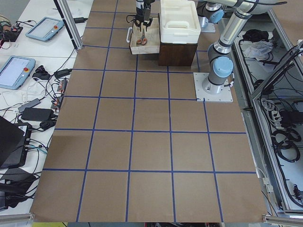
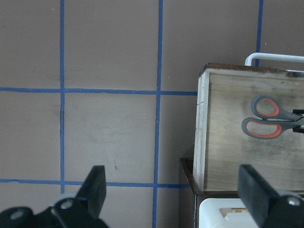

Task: Put scissors in drawer and close it
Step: 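Open the right gripper to release the scissors and lift away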

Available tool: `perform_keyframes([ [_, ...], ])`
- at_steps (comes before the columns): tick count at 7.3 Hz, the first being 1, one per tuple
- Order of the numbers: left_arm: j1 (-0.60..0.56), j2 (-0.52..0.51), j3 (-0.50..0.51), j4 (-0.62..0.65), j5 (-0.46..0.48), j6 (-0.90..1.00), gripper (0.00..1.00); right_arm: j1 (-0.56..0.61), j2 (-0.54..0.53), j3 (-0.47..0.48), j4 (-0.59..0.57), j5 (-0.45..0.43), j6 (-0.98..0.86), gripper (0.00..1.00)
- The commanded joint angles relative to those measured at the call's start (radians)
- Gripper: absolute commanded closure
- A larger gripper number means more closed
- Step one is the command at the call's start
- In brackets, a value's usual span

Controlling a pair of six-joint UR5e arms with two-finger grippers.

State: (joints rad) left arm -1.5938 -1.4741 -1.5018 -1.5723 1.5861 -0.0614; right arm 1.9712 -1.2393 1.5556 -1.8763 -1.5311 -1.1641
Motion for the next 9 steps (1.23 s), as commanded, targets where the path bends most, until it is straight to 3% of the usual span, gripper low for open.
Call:
perform_keyframes([
  [1,0.000,0.000,0.000,0.000,0.000,0.000,0.00,-0.005,-0.041,-0.008,-0.003,-0.015,0.100,0.00],
  [4,0.000,0.000,0.000,0.000,0.000,0.000,0.00,-0.079,-0.098,-0.008,-0.007,-0.017,0.798,0.00],
  [6,0.000,0.000,0.000,0.000,0.000,0.000,0.00,-0.206,-0.153,-0.008,0.035,-0.015,0.956,0.00],
  [9,0.000,0.000,0.000,0.000,0.000,0.000,0.00,-0.331,-0.284,0.006,0.183,-0.043,1.023,0.00],
])
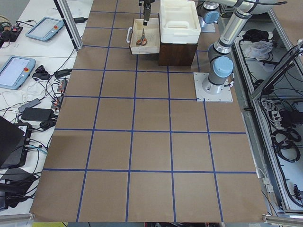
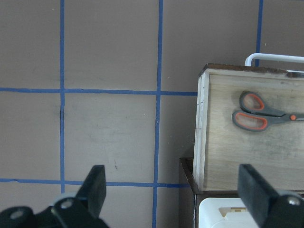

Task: Put scissors in drawer and close it
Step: 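Open the right gripper to release the scissors and lift away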

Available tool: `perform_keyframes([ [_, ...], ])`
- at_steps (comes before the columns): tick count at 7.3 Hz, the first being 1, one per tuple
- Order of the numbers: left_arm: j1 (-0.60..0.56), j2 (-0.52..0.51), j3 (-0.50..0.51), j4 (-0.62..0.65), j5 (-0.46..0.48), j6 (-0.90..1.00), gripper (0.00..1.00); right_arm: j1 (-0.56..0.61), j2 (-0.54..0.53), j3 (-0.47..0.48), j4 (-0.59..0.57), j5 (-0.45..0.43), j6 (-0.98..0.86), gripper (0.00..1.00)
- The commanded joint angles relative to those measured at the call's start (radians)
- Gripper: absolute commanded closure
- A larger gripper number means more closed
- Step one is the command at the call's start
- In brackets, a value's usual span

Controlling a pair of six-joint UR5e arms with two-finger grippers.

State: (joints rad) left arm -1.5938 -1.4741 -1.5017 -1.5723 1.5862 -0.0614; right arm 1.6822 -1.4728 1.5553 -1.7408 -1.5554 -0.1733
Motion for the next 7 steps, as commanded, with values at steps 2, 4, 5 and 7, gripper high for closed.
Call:
perform_keyframes([
  [2,0.000,0.000,0.000,0.000,0.000,0.000,0.00,-0.045,-0.055,0.008,0.053,-0.031,0.064,0.00],
  [4,0.000,0.000,0.000,0.000,0.000,0.000,0.00,-0.053,-0.069,0.008,0.040,-0.031,0.098,0.00],
  [5,0.000,0.000,0.000,0.000,0.000,0.000,0.00,-0.055,-0.066,0.009,0.038,-0.029,0.107,0.00],
  [7,0.000,0.000,0.000,0.000,0.000,0.000,0.00,-0.053,-0.060,0.009,0.052,-0.015,0.177,0.00],
])
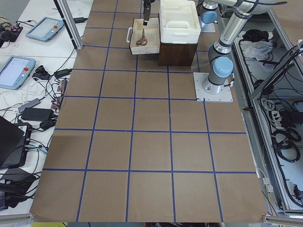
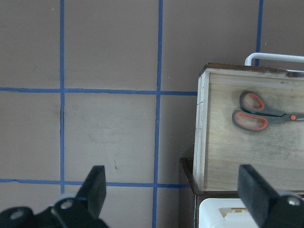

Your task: Put scissors in drawer and close it

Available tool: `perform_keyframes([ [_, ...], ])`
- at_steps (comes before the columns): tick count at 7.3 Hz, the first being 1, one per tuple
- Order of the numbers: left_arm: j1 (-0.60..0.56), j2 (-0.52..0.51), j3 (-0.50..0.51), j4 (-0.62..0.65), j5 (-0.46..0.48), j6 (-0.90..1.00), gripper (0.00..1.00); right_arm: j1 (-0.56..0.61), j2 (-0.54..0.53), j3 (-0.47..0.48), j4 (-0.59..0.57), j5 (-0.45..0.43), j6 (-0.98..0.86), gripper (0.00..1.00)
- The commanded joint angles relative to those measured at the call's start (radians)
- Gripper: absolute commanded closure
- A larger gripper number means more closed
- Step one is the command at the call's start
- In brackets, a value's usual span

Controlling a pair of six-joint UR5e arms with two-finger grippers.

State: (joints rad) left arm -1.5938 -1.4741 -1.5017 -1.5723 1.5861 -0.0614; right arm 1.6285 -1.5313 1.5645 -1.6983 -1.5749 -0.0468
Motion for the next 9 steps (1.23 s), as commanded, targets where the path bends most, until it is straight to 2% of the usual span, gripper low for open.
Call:
perform_keyframes([
  [1,0.000,0.000,0.000,0.000,0.000,0.002,0.00,0.001,-0.003,0.002,0.022,0.001,0.077,0.00],
  [4,0.000,0.000,0.000,0.000,0.000,0.000,0.00,-0.007,-0.012,0.002,0.073,0.003,0.067,0.00],
  [9,0.000,0.000,0.000,0.000,-0.003,0.000,0.00,-0.007,-0.026,0.002,0.072,0.004,0.051,0.00],
])
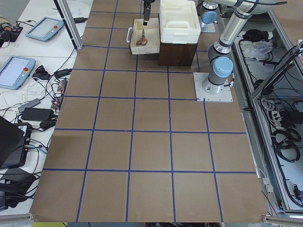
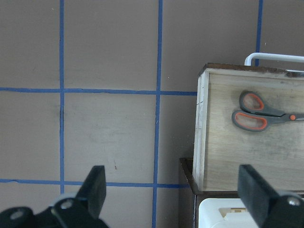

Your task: Put scissors in drawer and close it

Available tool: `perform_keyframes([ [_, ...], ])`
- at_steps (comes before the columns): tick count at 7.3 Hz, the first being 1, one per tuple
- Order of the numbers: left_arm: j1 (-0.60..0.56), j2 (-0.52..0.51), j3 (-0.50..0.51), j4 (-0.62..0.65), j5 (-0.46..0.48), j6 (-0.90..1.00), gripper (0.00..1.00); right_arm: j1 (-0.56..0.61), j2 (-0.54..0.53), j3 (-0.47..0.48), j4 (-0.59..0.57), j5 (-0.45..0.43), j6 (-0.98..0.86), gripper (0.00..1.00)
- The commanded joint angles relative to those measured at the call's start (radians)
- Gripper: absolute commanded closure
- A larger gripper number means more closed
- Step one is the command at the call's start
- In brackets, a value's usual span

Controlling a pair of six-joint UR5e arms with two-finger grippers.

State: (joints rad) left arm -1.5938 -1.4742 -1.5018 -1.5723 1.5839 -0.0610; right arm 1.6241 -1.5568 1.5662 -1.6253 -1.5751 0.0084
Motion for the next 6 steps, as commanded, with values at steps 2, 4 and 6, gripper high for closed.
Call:
perform_keyframes([
  [2,0.000,0.000,0.000,0.000,-0.001,0.000,0.00,-0.007,-0.011,-0.001,-0.002,-0.010,-0.062,0.00],
  [4,0.000,0.000,0.000,0.000,-0.001,0.001,0.00,-0.006,-0.020,0.000,-0.007,-0.011,-0.045,0.00],
  [6,0.000,0.000,0.000,0.000,0.001,0.000,0.00,-0.006,-0.025,0.011,0.001,0.003,-0.048,0.00],
])
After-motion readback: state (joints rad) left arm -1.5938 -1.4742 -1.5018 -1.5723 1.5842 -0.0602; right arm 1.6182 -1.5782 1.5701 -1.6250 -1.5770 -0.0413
